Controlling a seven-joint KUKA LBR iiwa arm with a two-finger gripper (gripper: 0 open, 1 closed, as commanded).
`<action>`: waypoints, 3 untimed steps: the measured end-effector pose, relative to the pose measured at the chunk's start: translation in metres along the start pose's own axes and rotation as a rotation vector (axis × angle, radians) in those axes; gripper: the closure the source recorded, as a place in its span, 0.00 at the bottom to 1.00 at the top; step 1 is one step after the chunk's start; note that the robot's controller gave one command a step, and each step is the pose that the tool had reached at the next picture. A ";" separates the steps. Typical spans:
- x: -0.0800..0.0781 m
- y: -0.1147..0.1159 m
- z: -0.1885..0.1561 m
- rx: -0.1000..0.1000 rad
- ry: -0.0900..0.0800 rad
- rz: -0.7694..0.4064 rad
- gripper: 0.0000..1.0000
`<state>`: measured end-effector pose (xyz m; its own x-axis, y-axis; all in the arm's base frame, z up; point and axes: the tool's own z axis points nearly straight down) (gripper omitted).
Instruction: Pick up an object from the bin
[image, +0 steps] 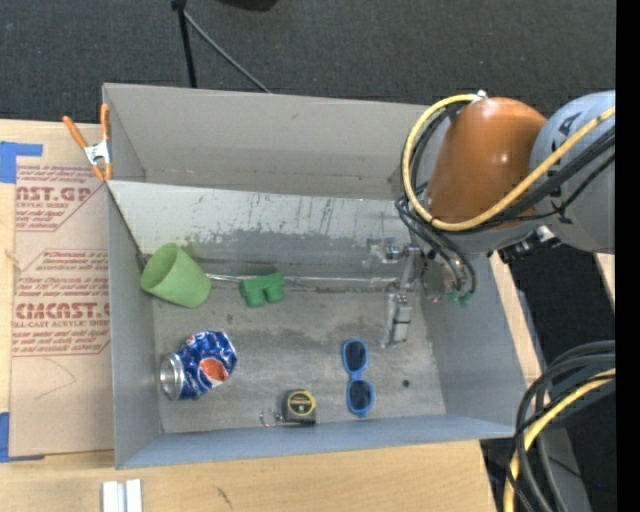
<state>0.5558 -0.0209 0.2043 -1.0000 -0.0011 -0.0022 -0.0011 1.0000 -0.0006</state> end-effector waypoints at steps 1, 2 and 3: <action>0.033 -0.015 0.114 -0.001 0.011 -0.044 0.00; 0.055 0.014 0.135 -0.003 0.004 -0.384 0.00; 0.061 -0.034 0.129 0.000 -0.002 -0.346 0.00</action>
Offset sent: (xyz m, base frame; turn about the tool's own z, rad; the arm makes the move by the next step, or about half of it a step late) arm -0.0294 -0.0151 -0.1093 -0.0445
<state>0.4954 -0.0546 0.0748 -0.9404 -0.3400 -0.0037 -0.3400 0.9404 -0.0018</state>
